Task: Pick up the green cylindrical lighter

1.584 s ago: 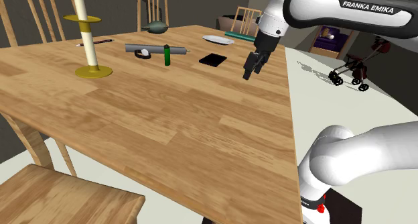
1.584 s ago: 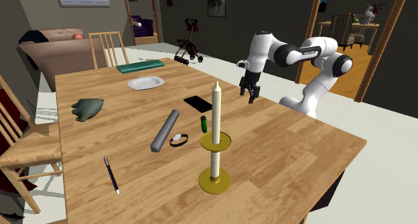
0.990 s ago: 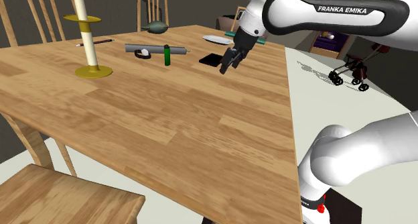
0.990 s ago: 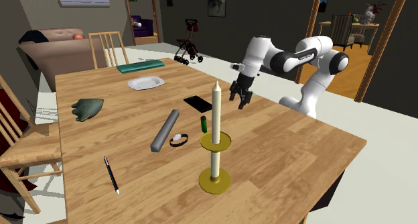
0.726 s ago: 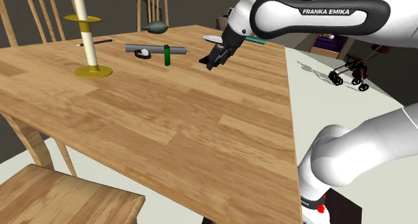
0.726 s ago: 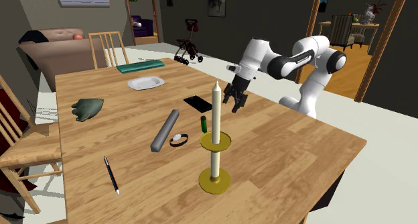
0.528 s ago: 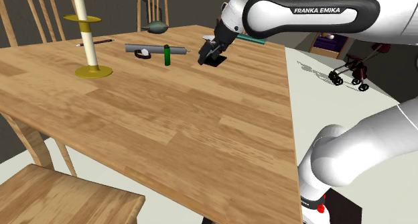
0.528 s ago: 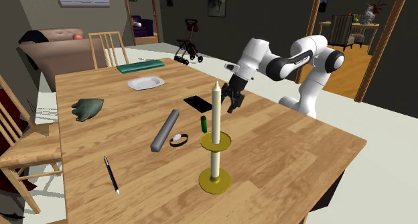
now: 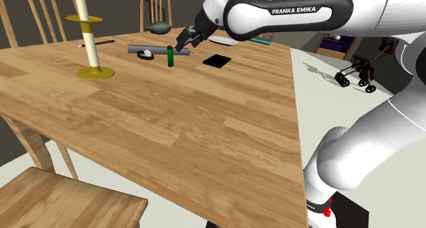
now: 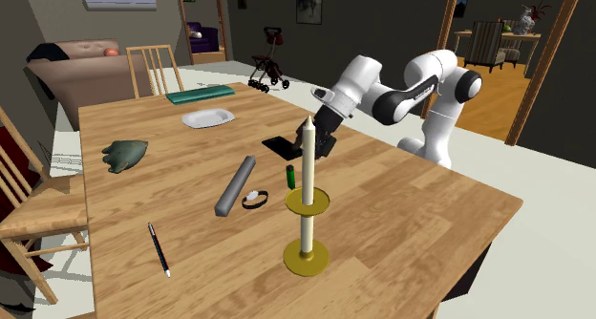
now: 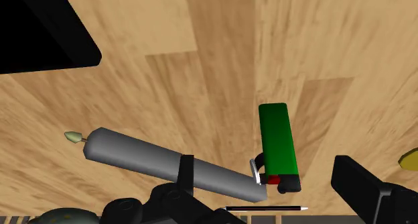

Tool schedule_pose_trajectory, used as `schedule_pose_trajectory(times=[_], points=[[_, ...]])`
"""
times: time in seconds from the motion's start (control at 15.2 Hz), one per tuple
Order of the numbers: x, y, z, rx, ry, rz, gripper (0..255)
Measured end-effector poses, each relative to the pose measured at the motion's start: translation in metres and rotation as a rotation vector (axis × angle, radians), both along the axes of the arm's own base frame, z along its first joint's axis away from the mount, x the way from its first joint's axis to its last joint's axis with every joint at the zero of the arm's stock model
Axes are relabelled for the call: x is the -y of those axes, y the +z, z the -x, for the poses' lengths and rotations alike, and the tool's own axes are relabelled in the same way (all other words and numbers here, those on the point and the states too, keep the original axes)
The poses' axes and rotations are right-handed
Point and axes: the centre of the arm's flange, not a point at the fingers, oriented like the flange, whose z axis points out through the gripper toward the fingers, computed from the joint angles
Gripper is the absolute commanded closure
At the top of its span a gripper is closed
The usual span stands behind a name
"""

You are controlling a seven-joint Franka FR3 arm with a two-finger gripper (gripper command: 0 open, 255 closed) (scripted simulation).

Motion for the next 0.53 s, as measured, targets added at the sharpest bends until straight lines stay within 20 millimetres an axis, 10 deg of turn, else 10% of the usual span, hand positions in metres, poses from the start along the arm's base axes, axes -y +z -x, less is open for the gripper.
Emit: schedule_pose_trajectory(times=[0.53], points=[[-0.031,0.004,-0.029,0.126,0.033,-0.021,0]])
